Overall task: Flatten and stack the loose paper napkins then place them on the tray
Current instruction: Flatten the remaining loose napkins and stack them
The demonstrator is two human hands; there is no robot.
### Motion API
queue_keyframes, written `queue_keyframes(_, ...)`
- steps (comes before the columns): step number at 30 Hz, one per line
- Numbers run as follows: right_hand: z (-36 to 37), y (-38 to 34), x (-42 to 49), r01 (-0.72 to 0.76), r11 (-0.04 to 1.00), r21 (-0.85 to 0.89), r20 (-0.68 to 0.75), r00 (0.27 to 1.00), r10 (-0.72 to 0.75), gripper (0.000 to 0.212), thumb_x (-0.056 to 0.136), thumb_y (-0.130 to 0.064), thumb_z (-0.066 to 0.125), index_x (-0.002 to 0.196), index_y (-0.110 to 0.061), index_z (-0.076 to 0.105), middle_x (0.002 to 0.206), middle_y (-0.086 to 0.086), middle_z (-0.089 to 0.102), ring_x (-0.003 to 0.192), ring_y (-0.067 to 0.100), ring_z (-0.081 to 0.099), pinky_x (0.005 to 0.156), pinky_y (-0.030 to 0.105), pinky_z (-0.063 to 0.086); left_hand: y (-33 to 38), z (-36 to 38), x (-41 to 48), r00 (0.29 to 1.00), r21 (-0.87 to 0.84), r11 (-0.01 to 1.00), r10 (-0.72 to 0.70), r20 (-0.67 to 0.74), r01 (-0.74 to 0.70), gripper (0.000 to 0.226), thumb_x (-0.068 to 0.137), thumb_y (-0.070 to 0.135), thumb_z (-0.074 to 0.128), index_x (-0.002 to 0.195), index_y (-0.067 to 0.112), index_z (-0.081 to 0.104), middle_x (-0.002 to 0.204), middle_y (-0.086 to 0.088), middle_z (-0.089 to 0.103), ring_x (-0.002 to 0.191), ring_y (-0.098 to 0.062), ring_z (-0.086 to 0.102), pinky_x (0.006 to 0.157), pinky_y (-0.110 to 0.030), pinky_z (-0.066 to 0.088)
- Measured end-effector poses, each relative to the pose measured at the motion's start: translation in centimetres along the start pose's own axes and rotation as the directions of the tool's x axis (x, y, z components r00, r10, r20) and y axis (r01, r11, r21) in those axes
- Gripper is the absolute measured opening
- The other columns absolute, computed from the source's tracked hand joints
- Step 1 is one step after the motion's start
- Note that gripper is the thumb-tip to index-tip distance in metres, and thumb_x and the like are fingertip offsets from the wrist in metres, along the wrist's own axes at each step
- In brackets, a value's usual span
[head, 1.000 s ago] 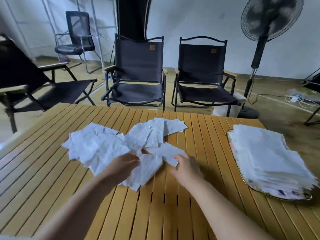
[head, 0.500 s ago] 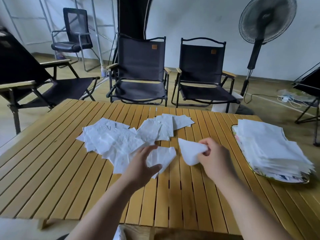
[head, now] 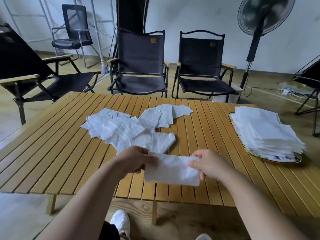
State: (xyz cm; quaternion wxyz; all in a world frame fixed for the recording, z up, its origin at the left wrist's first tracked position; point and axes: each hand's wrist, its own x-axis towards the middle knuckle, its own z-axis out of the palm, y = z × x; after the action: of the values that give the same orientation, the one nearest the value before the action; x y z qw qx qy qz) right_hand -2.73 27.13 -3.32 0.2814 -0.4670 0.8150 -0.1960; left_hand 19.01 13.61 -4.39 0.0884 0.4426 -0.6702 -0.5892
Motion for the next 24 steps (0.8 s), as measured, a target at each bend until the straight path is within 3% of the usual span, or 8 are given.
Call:
queue_keyframes(2, 0.3, 0.5, 0.5, -0.043, 0.997, -0.062, 0.029, 0.999, 0.044, 0.014, 0.095, -0.039, 0.063, 0.104, -0.028, 0.065, 0.070, 0.002, 0.072, 0.050, 0.005, 0.064, 0.065, 0.027, 0.047, -0.2, 0.1, 0.1, 0.994, 0.146, 0.985, -0.097, 0.054, 0.088, 0.010, 0.090, 0.018, 0.070, 0.086, 0.009, 0.072, 0.064, 0.002, 0.065, 0.051, -0.009, 0.055, 0.049, -0.021, 0.038)
queue_keyframes(4, 0.7, 0.6, 0.9, -0.072, 0.984, -0.161, 0.061, 0.995, 0.082, 0.014, 0.094, -0.038, 0.064, 0.099, -0.025, 0.064, 0.075, 0.003, 0.072, 0.052, 0.008, 0.065, 0.062, 0.029, 0.049, -0.4, 0.2, 0.8, 0.985, 0.233, 0.963, -0.157, 0.068, 0.138, 0.010, 0.091, 0.013, 0.064, 0.082, 0.012, 0.069, 0.063, 0.003, 0.067, 0.051, -0.011, 0.059, 0.046, -0.020, 0.033)
queue_keyframes(8, 1.6, 0.4, 2.6, -0.156, 0.943, -0.293, 0.036, 0.984, 0.174, 0.016, 0.089, -0.035, 0.065, 0.088, -0.020, 0.063, 0.068, 0.002, 0.061, 0.051, 0.012, 0.061, 0.054, 0.026, 0.043, 0.0, 0.6, 2.4, 0.970, 0.410, 0.890, -0.239, 0.045, 0.201, 0.017, 0.093, 0.028, 0.067, 0.091, 0.011, 0.069, 0.073, -0.004, 0.072, 0.059, -0.019, 0.059, 0.043, -0.020, 0.033)
queue_keyframes(11, 1.6, 0.1, 4.0, -0.219, 0.905, -0.366, -0.071, 0.976, 0.207, 0.030, 0.086, -0.046, 0.068, 0.094, -0.017, 0.065, 0.074, -0.003, 0.061, 0.063, 0.015, 0.058, 0.055, 0.024, 0.040, 1.0, 1.0, 2.8, 0.941, 0.570, 0.778, -0.336, 0.025, 0.263, 0.038, 0.100, 0.040, 0.055, 0.105, 0.004, 0.067, 0.081, -0.001, 0.073, 0.054, -0.011, 0.058, 0.046, -0.019, 0.038)
queue_keyframes(15, 2.5, -1.7, 5.4, -0.119, 0.972, -0.203, -0.172, 0.982, 0.084, 0.038, 0.087, -0.051, 0.070, 0.109, -0.024, 0.057, 0.098, -0.007, 0.059, 0.087, 0.014, 0.060, 0.070, 0.029, 0.052, 0.7, -0.2, 3.9, 0.972, 0.675, 0.703, -0.120, -0.200, 0.225, 0.042, 0.099, 0.043, 0.051, 0.090, 0.009, 0.073, 0.078, 0.002, 0.076, 0.064, -0.013, 0.068, 0.076, -0.027, 0.056)
queue_keyframes(18, 4.8, -3.7, 6.7, -0.041, 0.995, -0.094, -0.144, 0.989, 0.027, 0.049, 0.081, -0.056, 0.074, 0.115, -0.027, 0.056, 0.107, -0.008, 0.056, 0.093, 0.013, 0.058, 0.074, 0.029, 0.052, 0.2, -1.0, 4.8, 0.967, 0.577, 0.801, -0.013, -0.254, 0.162, 0.034, 0.099, 0.039, 0.052, 0.085, 0.015, 0.071, 0.071, 0.003, 0.074, 0.059, -0.012, 0.064, 0.067, -0.026, 0.055)
queue_keyframes(21, 7.3, -5.3, 8.2, -0.007, 0.982, -0.191, -0.143, 0.990, -0.021, 0.060, 0.078, -0.059, 0.074, 0.121, -0.024, 0.053, 0.121, -0.003, 0.055, 0.106, 0.019, 0.056, 0.081, 0.034, 0.052, -0.3, -1.3, 4.9, 0.967, 0.545, 0.826, -0.005, -0.253, 0.147, 0.030, 0.098, 0.038, 0.053, 0.086, 0.017, 0.070, 0.072, 0.004, 0.074, 0.060, -0.011, 0.064, 0.067, -0.028, 0.054)
queue_keyframes(24, 8.4, -5.8, 9.4, -0.014, 0.979, -0.205, -0.194, 0.981, -0.026, 0.046, 0.086, -0.045, 0.069, 0.121, -0.019, 0.053, 0.123, 0.002, 0.054, 0.107, 0.022, 0.056, 0.076, 0.032, 0.047, -1.1, -2.2, 4.7, 0.959, 0.536, 0.828, -0.008, -0.283, 0.165, 0.029, 0.097, 0.039, 0.054, 0.085, 0.018, 0.070, 0.072, 0.004, 0.074, 0.064, -0.012, 0.066, 0.070, -0.030, 0.056)
